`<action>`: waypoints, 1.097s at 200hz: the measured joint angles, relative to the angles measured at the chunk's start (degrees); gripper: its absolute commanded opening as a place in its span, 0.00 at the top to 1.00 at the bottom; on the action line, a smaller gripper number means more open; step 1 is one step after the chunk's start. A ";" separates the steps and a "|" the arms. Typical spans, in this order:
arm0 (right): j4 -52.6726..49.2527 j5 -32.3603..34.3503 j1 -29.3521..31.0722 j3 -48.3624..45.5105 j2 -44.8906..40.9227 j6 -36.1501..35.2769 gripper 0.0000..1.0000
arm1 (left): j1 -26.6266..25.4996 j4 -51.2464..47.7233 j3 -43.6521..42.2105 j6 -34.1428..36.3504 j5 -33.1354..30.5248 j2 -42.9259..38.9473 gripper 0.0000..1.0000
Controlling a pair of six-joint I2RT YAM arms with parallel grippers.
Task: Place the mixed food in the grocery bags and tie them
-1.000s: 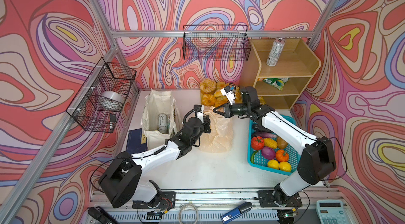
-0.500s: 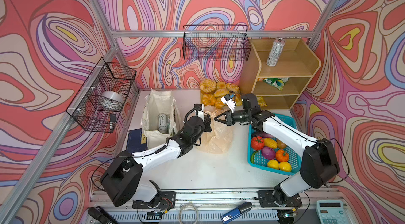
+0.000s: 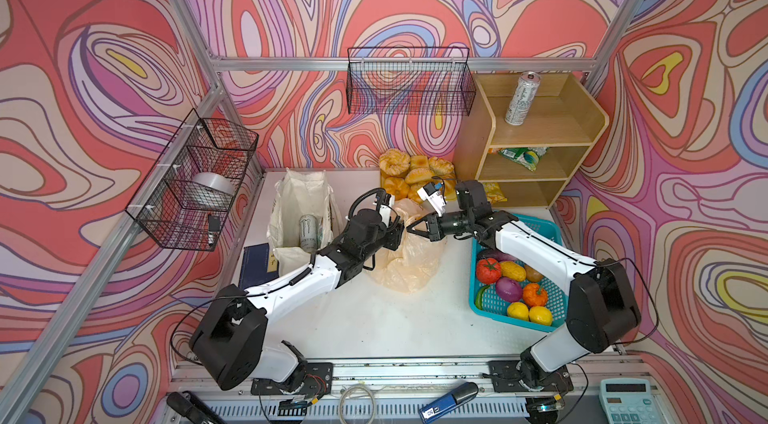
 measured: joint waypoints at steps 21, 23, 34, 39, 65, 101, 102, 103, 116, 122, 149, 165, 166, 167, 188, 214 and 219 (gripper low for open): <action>0.07 0.17 0.00 0.00 0.35 0.02 1.00 | 1.60 -0.55 -0.59 -0.90 1.20 -1.79 0.38; 0.07 0.20 0.00 0.00 0.39 0.00 1.00 | 1.77 -0.59 -0.68 -1.07 1.20 -2.03 0.38; 0.07 0.24 0.00 0.00 0.68 0.02 1.00 | 2.29 -0.87 -0.96 -1.92 1.36 -3.04 0.38; 0.07 0.28 0.00 0.00 0.76 0.02 1.00 | 2.45 -0.98 -1.11 -2.34 1.42 -3.45 0.38; 0.09 0.44 0.00 0.00 0.79 0.02 1.00 | 2.49 -0.44 -3.32 -5.03 1.68 -5.38 0.43; 0.04 0.48 0.00 0.00 0.79 0.04 1.00 | 2.49 1.01 -6.51 -9.33 3.63 -5.97 0.50; 0.04 0.48 0.00 0.00 0.79 0.04 1.00 | 2.49 1.09 -6.58 -9.44 3.67 -5.97 0.50; 0.04 0.48 0.00 0.00 0.79 0.04 1.00 | 2.49 1.16 -6.62 -9.55 3.76 -5.97 0.50; 0.07 0.48 0.00 0.00 0.79 0.07 1.00 | 2.49 2.38 -6.97 -11.17 5.05 -5.86 0.49; 0.07 0.48 0.00 0.00 0.79 0.07 1.00 | 2.49 3.15 -6.99 -11.93 5.60 -5.73 0.49; 0.39 0.42 0.00 -0.22 0.79 0.28 1.00 | 2.49 8.48 -7.28 -15.39 7.76 -4.70 0.47; 0.66 0.37 0.00 -0.61 0.79 0.59 1.00 | 2.49 10.97 -7.30 -16.98 8.81 -3.69 0.46; 0.66 0.37 0.00 -0.63 0.79 0.63 1.00 | 2.49 11.08 -7.30 -17.03 8.94 -3.65 0.46; 0.70 0.37 0.00 -0.70 0.79 0.68 1.00 | 2.49 11.19 -7.30 -17.07 8.98 -3.58 0.46; 1.29 0.00 0.02 -1.27 0.79 1.25 1.00 | 2.49 12.41 -6.86 -18.88 10.82 -1.46 0.46; 1.57 0.00 0.13 -1.64 0.79 1.79 1.00 | 2.51 12.57 -4.92 -20.90 13.07 1.84 0.46; 1.64 -0.02 0.13 -1.75 0.79 1.81 1.00 | 2.56 12.61 -4.42 -21.31 13.46 2.45 0.46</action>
